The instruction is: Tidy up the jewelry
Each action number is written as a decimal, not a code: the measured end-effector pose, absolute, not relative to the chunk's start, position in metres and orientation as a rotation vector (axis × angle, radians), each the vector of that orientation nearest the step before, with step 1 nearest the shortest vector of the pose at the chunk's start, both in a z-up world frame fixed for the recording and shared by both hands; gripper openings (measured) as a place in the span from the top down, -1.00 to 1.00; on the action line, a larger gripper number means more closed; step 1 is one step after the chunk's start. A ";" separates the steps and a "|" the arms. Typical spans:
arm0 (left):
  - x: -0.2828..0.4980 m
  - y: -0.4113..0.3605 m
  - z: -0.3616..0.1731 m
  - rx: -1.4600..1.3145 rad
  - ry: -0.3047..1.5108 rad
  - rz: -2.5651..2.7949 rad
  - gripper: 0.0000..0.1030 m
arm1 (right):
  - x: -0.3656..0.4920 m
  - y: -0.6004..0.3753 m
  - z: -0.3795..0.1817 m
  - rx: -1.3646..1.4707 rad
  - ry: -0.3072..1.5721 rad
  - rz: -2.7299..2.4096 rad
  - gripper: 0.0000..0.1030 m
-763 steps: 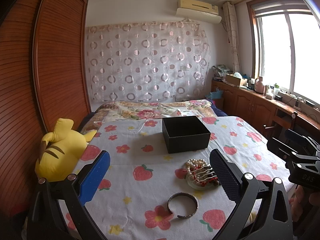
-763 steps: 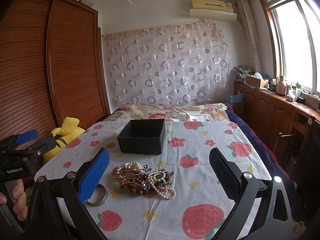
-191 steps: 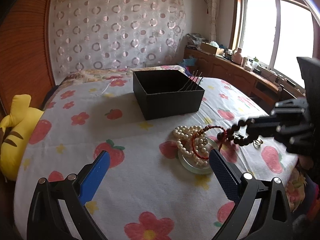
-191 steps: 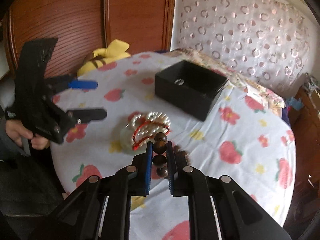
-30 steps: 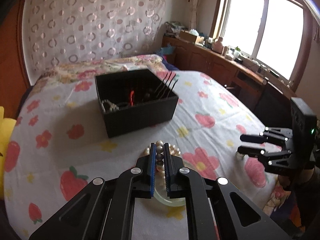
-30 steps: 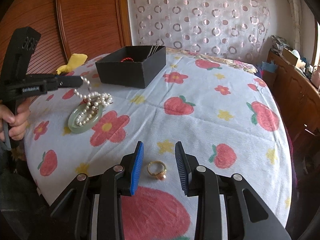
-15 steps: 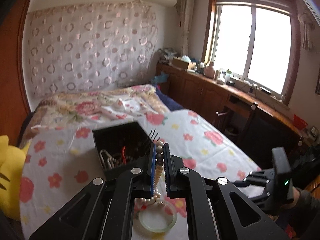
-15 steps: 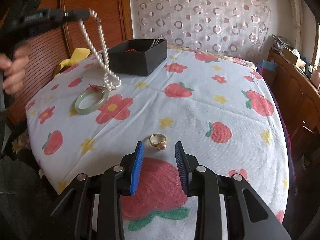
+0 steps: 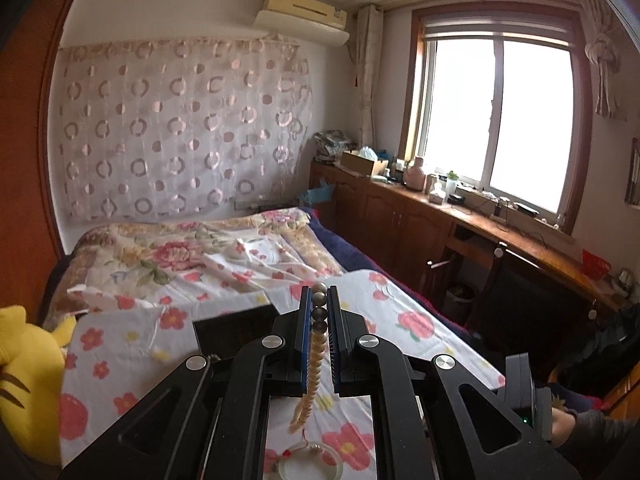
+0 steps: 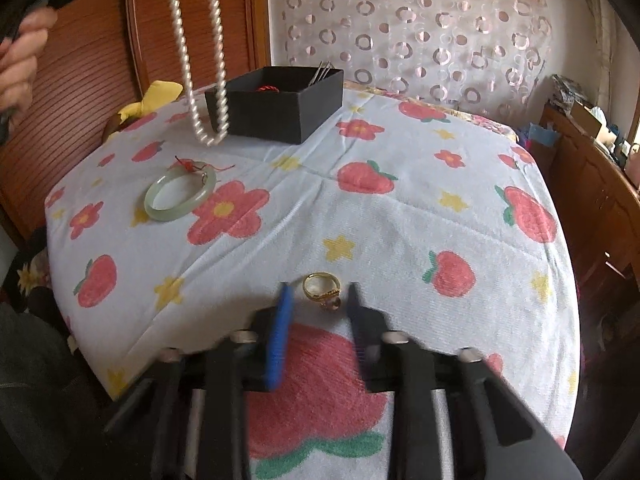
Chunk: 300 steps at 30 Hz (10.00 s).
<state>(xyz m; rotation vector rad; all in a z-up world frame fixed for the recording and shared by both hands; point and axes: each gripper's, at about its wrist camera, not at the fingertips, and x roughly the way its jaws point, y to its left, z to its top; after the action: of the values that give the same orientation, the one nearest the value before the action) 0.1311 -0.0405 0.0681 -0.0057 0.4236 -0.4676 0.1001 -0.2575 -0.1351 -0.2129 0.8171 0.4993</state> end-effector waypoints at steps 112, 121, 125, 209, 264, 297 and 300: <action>0.129 -0.035 -0.111 0.155 0.817 -0.409 0.87 | 0.146 -0.177 -0.097 -0.227 0.717 0.614 0.42; 0.120 -0.017 -0.083 0.079 0.724 -0.393 0.87 | 0.146 -0.177 -0.102 -0.200 0.744 0.635 0.42; 0.121 -0.006 -0.076 0.060 0.705 -0.363 0.87 | 0.145 -0.164 -0.108 -0.212 0.764 0.667 0.42; 0.196 0.000 -0.036 0.043 0.586 -0.147 -0.65 | 0.200 -0.170 -0.037 -0.101 0.601 0.532 0.27; 0.036 0.006 -0.006 0.023 0.433 -0.053 -0.85 | 0.076 -0.199 -0.027 0.017 0.410 0.285 -0.95; 0.023 0.002 0.005 0.032 0.397 -0.055 -0.85 | 0.076 -0.200 -0.029 0.020 0.405 0.284 -0.95; 0.023 0.002 0.005 0.032 0.397 -0.054 -0.85 | 0.076 -0.200 -0.030 0.018 0.404 0.284 -0.95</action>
<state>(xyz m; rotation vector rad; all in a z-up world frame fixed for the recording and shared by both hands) 0.0234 0.0021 0.0050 0.0318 0.3972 -0.0539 0.0757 -0.2003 -0.0297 0.0177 0.4044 0.2843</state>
